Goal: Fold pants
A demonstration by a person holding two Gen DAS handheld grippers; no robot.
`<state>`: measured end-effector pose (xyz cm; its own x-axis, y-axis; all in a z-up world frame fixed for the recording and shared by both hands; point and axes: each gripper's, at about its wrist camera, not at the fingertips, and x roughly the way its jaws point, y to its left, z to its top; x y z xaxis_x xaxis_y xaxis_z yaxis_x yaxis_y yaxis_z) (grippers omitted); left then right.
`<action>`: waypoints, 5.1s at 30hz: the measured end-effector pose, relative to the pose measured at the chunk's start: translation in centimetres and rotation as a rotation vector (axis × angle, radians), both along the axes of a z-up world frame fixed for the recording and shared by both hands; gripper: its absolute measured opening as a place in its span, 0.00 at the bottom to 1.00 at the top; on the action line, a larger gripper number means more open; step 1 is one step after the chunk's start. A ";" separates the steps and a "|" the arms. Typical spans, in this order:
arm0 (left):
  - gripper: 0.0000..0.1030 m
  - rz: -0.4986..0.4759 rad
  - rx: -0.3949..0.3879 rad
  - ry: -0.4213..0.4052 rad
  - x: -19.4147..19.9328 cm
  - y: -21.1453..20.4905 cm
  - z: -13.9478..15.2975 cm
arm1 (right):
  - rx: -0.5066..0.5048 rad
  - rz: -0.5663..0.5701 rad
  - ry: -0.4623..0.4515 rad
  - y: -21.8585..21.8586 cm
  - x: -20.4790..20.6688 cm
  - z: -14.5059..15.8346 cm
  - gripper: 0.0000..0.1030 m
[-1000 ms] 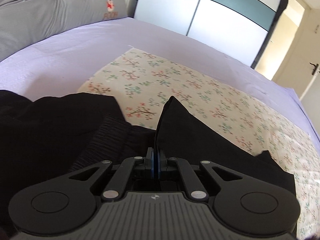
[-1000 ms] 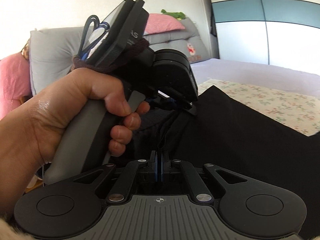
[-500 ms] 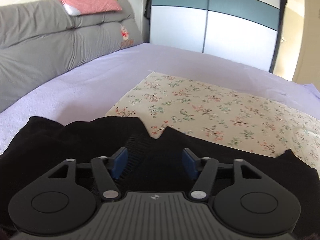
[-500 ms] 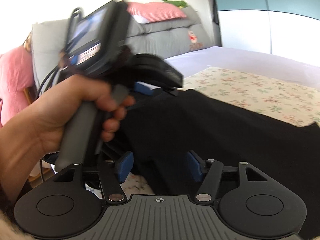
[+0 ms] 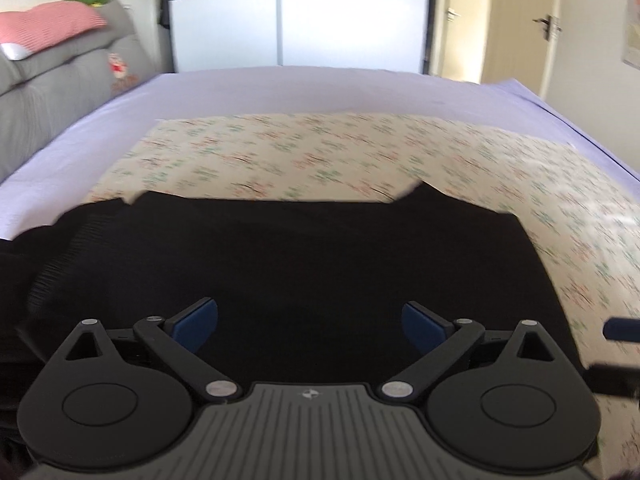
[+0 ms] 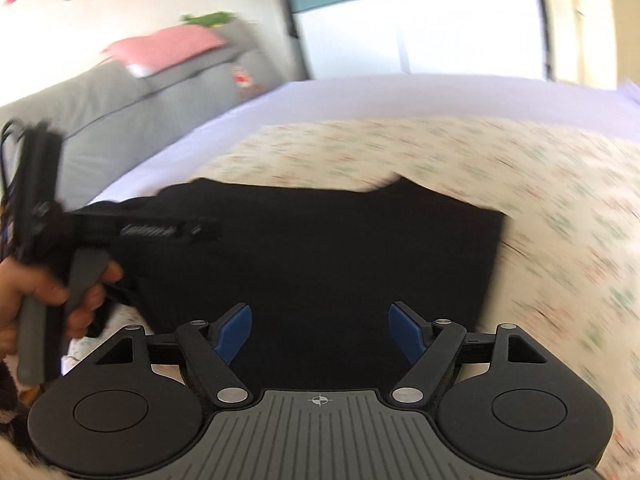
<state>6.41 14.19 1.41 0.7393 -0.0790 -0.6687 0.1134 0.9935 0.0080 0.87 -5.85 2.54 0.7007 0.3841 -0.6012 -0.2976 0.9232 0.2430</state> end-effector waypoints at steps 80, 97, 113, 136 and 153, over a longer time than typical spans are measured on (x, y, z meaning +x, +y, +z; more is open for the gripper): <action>0.50 -0.396 -0.061 -0.201 -14.4 -25.9 -3.6 | 0.490 -0.358 0.205 -24.1 11.6 -5.7 0.01; 0.51 -0.183 -0.475 -0.234 -14.7 -18.2 0.9 | 0.454 -0.371 0.140 -23.2 10.8 3.2 0.01; 0.51 0.311 -0.613 -0.176 -12.2 -2.5 -0.5 | 0.389 -0.136 0.158 -0.9 19.1 2.7 0.01; 1.00 0.379 -0.319 -0.050 -7.3 3.3 3.4 | 0.280 -0.121 0.103 -1.8 16.4 2.5 0.50; 1.00 0.067 -0.401 0.249 4.4 5.0 -1.9 | 0.240 -0.136 0.215 -8.0 9.3 -3.9 0.61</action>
<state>10.78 19.20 -0.49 0.5729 -0.3247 -0.7526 -0.0015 0.9177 -0.3972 10.13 -13.89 -1.33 0.6224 0.4445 -0.6442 -0.0949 0.8598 0.5017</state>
